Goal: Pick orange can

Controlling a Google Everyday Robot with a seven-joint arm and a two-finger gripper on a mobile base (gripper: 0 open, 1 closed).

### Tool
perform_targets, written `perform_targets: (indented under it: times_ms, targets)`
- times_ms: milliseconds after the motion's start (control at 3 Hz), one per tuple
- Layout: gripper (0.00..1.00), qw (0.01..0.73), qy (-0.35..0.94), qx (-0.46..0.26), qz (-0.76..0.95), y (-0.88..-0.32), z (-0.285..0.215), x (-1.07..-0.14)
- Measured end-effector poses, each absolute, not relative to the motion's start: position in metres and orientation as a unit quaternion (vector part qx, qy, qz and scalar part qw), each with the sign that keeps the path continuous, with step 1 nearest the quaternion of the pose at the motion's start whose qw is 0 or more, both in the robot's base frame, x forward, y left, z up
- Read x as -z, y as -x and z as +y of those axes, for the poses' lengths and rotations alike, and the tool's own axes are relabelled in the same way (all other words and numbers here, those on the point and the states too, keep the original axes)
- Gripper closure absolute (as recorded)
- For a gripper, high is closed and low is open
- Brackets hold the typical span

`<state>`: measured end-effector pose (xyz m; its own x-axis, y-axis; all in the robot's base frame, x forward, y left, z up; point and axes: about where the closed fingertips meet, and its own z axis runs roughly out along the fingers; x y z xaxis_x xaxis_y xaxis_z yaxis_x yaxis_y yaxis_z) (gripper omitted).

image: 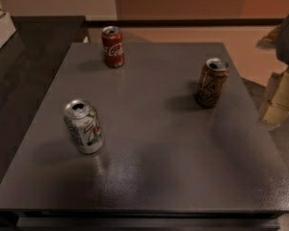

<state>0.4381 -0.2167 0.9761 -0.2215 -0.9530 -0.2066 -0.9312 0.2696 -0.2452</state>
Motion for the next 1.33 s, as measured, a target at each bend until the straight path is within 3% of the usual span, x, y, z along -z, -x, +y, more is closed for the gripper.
perform_targets:
  times_ms: [667, 1333]
  targets:
    - [0.0, 0.166, 0.596, 0.03, 0.785, -0.448, -0.215, -0.974]
    - [0.0, 0.214, 0.551, -0.011, 0.807, -0.504, -0.21, -0.955]
